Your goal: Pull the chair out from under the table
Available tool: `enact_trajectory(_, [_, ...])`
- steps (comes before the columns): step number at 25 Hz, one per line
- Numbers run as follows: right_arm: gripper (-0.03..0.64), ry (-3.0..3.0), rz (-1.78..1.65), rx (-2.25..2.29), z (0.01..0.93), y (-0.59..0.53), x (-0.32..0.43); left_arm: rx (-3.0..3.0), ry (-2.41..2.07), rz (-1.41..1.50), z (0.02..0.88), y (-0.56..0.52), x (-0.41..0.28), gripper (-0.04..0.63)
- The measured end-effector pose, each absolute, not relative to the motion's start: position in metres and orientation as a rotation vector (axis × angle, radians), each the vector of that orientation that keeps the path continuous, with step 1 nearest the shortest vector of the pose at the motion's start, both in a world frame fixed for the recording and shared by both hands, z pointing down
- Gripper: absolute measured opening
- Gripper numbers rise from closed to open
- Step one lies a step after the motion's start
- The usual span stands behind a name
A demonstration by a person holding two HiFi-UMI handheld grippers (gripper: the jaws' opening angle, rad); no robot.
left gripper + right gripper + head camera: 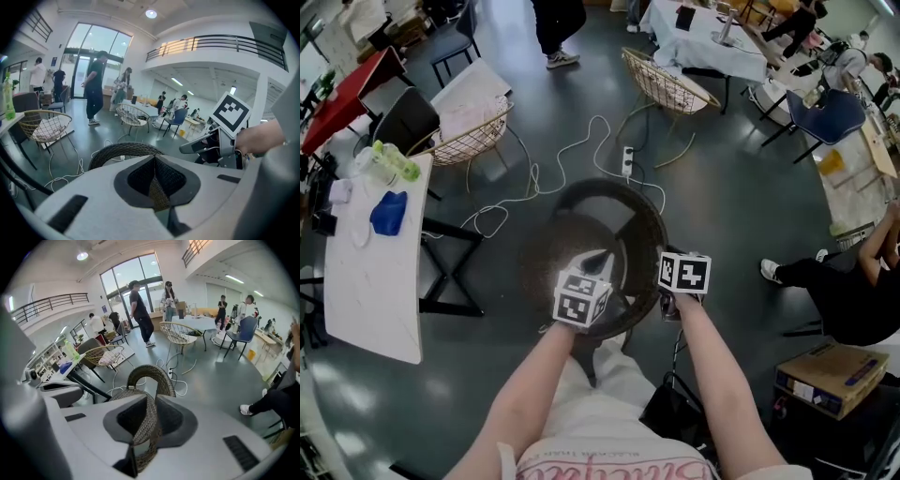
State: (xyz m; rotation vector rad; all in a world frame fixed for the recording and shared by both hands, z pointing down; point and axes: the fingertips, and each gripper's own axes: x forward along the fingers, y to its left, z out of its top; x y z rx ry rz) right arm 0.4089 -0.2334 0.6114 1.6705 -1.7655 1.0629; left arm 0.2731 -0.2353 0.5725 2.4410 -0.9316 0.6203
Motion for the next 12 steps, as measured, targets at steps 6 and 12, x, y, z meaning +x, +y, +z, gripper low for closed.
enact_trajectory(6, [0.005,-1.940,1.000,1.649,0.558,-0.222,0.361,2.492,-0.923,0.557,0.536,-0.230,0.256,0.005])
enact_trajectory(12, [0.003,-2.106,0.792,1.599,0.488,-0.208,0.316,2.578,-0.912,0.483,0.498,-0.219,0.243,0.005])
